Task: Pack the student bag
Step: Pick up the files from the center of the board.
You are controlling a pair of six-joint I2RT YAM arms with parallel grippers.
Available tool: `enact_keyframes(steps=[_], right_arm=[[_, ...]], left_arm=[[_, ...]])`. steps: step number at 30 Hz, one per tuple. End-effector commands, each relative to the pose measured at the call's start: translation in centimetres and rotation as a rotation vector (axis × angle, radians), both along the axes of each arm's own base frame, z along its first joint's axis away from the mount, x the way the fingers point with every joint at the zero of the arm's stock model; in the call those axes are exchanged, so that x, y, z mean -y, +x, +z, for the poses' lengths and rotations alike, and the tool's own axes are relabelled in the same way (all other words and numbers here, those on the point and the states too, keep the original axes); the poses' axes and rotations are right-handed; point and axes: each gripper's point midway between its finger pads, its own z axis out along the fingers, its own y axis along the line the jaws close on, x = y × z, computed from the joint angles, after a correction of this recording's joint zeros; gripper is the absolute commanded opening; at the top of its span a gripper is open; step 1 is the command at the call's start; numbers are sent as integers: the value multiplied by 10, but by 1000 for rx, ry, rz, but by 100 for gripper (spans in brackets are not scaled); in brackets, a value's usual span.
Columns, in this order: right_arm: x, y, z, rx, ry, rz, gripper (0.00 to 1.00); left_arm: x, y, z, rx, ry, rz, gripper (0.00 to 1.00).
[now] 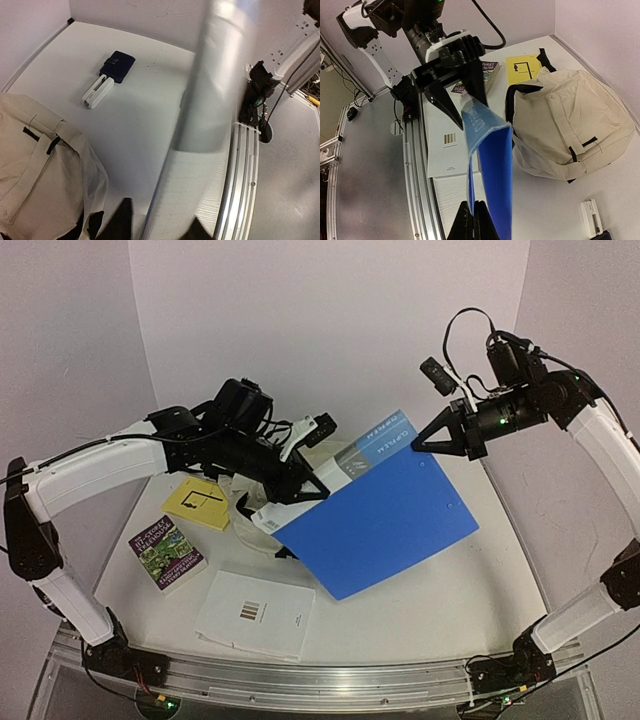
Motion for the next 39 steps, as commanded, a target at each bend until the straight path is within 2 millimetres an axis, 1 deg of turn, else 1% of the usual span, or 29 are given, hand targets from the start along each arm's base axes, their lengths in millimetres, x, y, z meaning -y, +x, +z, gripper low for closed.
enact_keyframes(steps=[1, 3, 4, 5, 6, 7, 8, 9, 10, 11, 12, 13, 14, 15, 17, 18, 20, 22, 24, 26, 28, 33, 37, 39], right_arm=[[4, 2, 18, 129, 14, -14, 0], [6, 10, 16, 147, -4, -50, 0], [7, 15, 17, 155, -12, -77, 7], [9, 21, 18, 161, -22, -106, 16], [9, 27, 19, 162, -26, -135, 28], [10, 33, 21, 163, -29, -164, 45], [12, 38, 23, 165, -33, -194, 66], [14, 44, 24, 169, -36, -229, 79], [15, 50, 24, 172, -37, -261, 89], [17, 54, 24, 172, -36, -290, 95], [18, 59, 21, 167, -36, -321, 98], [20, 64, 19, 159, -40, -353, 98], [22, 69, 16, 155, -46, -383, 98], [24, 73, 13, 153, -52, -405, 98], [26, 79, 3, 135, -65, -440, 98], [27, 82, -1, 130, -67, -456, 98], [27, 87, -10, 126, -72, -473, 98], [24, 87, -20, 113, -73, -463, 98], [16, 82, -23, 115, -65, -434, 98], [6, 75, -25, 134, -58, -395, 98], [-3, 68, -29, 158, -64, -354, 98], [-21, 57, -45, 225, -123, -292, 98], [-38, 55, -42, 316, -167, -254, 98], [-47, 52, -40, 369, -193, -230, 98]], left_arm=[[-9, -16, 36, 70, -123, -35, 8], [-15, -11, 39, 90, -138, 10, 3], [-18, -7, 41, 105, -145, 45, 1], [-21, -3, 43, 116, -151, 78, 0], [-24, 5, 44, 128, -148, 128, 0], [-28, 14, 46, 138, -144, 185, 0], [-32, 24, 48, 147, -142, 251, 0], [-36, 33, 50, 139, -152, 315, 0], [-39, 40, 54, 125, -173, 368, 0], [-42, 46, 59, 110, -202, 420, 0], [-47, 54, 64, 92, -242, 490, 0], [-57, 65, 70, 81, -278, 598, 0], [-74, 79, 75, 69, -321, 746, 0], [-85, 86, 76, 49, -353, 830, 0], [-104, 94, 90, -25, -496, 988, 0], [-110, 97, 95, -73, -557, 1044, 0], [-119, 104, 99, -172, -615, 1168, 0], [-124, 113, 91, -312, -614, 1324, 0], [-121, 119, 81, -425, -585, 1439, 0], [-114, 121, 81, -512, -608, 1471, 0], [-105, 123, 84, -593, -680, 1462, 0], [-95, 122, 97, -772, -826, 1451, 0], [-77, 122, 99, -911, -856, 1418, 0], [-68, 122, 95, -974, -854, 1417, 0]])
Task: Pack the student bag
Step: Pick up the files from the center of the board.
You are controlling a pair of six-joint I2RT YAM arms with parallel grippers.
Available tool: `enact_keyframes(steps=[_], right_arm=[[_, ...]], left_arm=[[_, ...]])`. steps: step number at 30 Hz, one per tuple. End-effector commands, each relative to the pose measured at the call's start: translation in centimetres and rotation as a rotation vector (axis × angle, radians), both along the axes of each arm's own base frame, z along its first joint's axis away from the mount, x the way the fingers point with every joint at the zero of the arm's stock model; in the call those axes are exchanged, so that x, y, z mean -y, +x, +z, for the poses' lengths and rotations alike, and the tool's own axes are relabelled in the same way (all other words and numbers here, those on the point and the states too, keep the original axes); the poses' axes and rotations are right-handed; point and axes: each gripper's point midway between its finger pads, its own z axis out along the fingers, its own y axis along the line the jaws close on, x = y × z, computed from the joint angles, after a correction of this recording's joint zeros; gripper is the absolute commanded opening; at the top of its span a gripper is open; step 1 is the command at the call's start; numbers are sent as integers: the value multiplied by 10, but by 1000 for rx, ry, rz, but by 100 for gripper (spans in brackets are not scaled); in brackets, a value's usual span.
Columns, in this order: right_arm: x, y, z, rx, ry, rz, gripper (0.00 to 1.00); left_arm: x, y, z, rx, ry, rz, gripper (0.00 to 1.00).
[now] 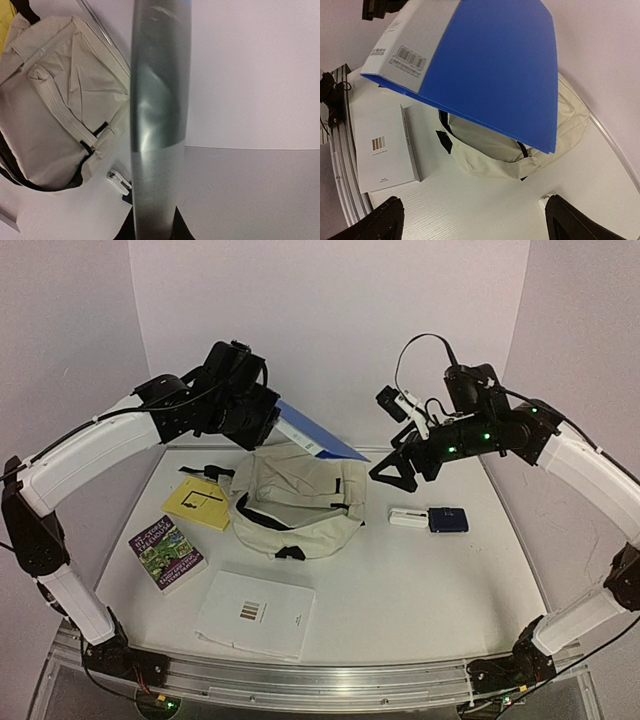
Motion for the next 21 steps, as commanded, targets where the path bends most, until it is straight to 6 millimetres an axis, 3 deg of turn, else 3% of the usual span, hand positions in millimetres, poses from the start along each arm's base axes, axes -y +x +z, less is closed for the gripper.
enact_keyframes(steps=[1, 7, 15, 18, 21], right_arm=[[-18, 3, 21, 187, -60, 36, 98], [-35, -1, 19, 316, -169, 70, 98], [-31, 13, 16, 503, -285, 18, 90], [-25, 20, 19, 562, -304, -20, 80], [-22, 23, 18, 600, -340, -23, 58]], left_arm=[[22, 2, 31, -39, -236, 10, 0], [48, 8, 29, -30, -277, -70, 2], [70, 3, 31, 16, -345, -187, 7], [73, -1, 29, 20, -332, -223, 8], [78, -6, 26, 28, -333, -270, 12]])
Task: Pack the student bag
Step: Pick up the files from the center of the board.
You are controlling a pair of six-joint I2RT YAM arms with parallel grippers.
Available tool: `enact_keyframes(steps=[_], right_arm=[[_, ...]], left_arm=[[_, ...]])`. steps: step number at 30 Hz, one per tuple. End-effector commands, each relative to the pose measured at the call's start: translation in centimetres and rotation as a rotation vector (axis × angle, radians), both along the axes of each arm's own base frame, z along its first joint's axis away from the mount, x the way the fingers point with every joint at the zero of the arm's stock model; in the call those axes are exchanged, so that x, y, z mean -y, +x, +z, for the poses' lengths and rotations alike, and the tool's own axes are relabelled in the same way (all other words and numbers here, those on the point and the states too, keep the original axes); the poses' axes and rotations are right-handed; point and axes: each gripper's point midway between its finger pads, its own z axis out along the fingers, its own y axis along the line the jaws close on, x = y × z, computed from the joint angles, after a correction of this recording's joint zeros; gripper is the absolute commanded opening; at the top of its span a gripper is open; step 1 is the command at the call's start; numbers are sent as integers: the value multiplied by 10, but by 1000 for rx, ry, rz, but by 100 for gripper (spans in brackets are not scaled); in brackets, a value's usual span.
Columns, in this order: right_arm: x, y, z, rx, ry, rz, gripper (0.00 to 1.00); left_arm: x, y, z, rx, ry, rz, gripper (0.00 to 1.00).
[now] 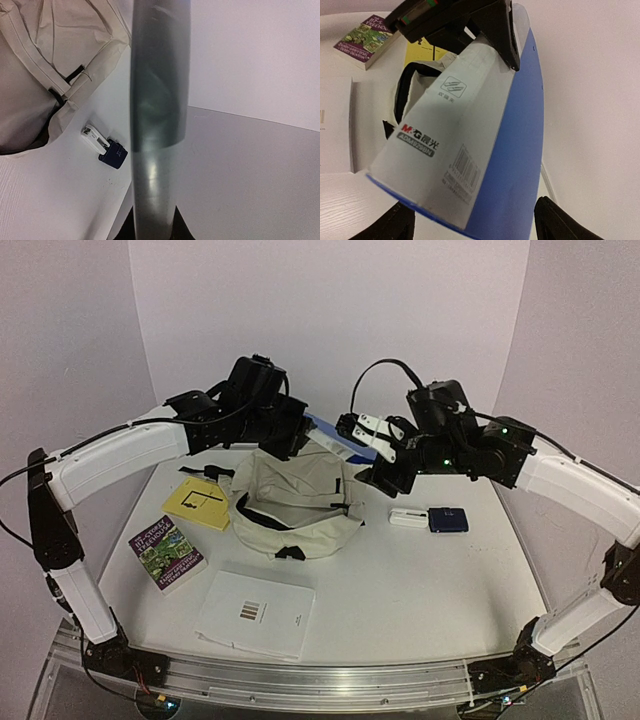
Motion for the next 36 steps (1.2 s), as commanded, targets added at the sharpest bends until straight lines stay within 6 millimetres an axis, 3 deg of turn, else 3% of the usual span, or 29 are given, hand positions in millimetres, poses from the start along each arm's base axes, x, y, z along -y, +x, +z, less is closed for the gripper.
enact_keyframes(steps=[1, 4, 6, 8, 11, 15, 18, 24, 27, 30, 36], right_arm=[[10, 11, 27, 165, -19, -36, 51], [13, 7, 15, 177, -75, -11, 14], [17, 4, 13, 185, -90, 0, 0], [24, 1, 13, 197, -103, -5, 0], [37, -4, 16, 220, -120, -20, 0], [49, -17, 17, 218, -115, -2, 0], [51, -26, 29, 217, -69, 20, 0], [46, -47, 55, 194, 1, 113, 0], [43, -58, 65, 168, 23, 169, 0], [38, -70, 73, 138, 55, 227, 0], [38, -78, 75, 122, 55, 264, 0]], left_arm=[[9, -9, 48, 134, -121, -91, 12], [11, -14, 45, 151, -105, -129, 17], [9, -16, 38, 158, -80, -143, 27], [2, -20, 29, 176, -39, -157, 46], [-25, -25, 11, 196, 41, -166, 75], [-89, -25, -18, 209, 151, -182, 99], [-127, -26, -23, 282, 179, -202, 100], [-158, -27, -33, 257, 161, -286, 100], [-154, -26, -45, 194, 95, -337, 100], [-135, -27, -53, 173, -46, -427, 100], [-116, -35, -48, 213, -179, -546, 100]])
